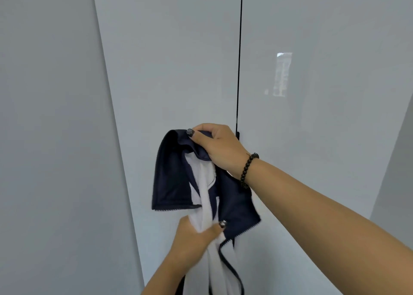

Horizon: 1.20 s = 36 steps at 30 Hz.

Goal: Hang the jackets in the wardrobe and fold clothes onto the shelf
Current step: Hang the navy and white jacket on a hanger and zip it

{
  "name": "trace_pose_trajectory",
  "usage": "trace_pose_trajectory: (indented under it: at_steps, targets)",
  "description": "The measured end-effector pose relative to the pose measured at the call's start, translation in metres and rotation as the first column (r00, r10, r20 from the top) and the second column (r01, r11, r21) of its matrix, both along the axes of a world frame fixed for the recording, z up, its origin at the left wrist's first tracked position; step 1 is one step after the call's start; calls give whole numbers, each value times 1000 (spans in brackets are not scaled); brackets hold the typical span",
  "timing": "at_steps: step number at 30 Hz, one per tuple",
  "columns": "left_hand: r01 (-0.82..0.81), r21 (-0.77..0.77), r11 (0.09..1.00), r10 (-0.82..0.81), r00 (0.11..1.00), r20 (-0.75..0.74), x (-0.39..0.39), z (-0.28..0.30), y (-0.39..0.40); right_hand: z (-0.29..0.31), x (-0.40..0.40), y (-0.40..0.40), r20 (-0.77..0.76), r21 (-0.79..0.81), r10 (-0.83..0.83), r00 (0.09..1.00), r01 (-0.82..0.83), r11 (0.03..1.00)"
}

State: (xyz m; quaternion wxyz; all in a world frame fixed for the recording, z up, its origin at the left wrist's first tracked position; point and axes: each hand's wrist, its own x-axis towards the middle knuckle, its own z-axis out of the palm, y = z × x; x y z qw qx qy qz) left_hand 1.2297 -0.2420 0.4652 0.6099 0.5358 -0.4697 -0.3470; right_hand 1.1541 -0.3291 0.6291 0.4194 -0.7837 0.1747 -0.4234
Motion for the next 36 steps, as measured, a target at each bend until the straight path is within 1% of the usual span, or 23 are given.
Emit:
trace_pose_trajectory:
  at_steps: [2, 4, 5, 6, 8, 10, 12, 13, 16, 18, 20, 22, 25, 29, 33, 36]
  targets:
    - [-120, 47, 992, 124, 987, -104, 17, -3, 5, -3, -7, -10, -79, -15, -25, 997, 24, 1000]
    - [-189, 70, 980, 198, 967, -160, 36, -2, 10, -9, -17, -24, -202, -13, -66, 977, 65, 998]
    - [-215, 68, 974, 224, 958, -177, 43, -1, 11, -15, -22, -32, -242, 8, -104, 965, 109, 994]
    - [-234, 67, 970, 243, 951, -189, 49, 0, 12, -22, -26, -40, -249, 54, -153, 956, 172, 984]
    - [-257, 63, 964, 264, 944, -198, 58, 2, 12, -42, -32, -57, -207, 169, -305, 930, 341, 925]
    - [-266, 72, 961, 275, 942, -192, 63, 2, 9, -62, -34, -72, -213, 233, -462, 861, 503, 832]
    - [-259, 80, 962, 270, 944, -191, 66, 1, 6, -78, -33, -80, -280, 217, -551, 786, 611, 761]
    - [-252, 78, 965, 262, 946, -192, 68, 0, 5, -82, -29, -82, -314, 192, -573, 757, 641, 743]
    - [-219, 73, 973, 229, 956, -183, 74, -2, 1, -92, -17, -88, -369, 89, -621, 692, 691, 717]
    - [-201, 82, 976, 214, 957, -195, 80, -3, -2, -97, -9, -93, -380, 65, -647, 661, 717, 694]
    - [-191, 120, 974, 217, 940, -264, 89, -7, -3, -104, -3, -96, -379, 78, -670, 638, 743, 664]
    - [-159, 181, 971, 214, 913, -348, 99, -13, -2, -112, 2, -95, -339, 146, -681, 649, 751, 644]
    - [-92, 160, 983, 149, 906, -395, 115, -20, 1, -120, 7, -93, -285, 212, -704, 651, 759, 616]
    - [-64, 138, 988, 116, 904, -412, 122, -24, 3, -120, 6, -88, -278, 226, -720, 636, 772, 594]
    - [-62, 147, 987, 115, 914, -390, 118, -25, 3, -120, 3, -78, -295, 210, -722, 626, 780, 590]
    - [-72, 151, 986, 125, 916, -381, 116, -24, 5, -122, 0, -66, -278, 212, -733, 620, 784, 583]
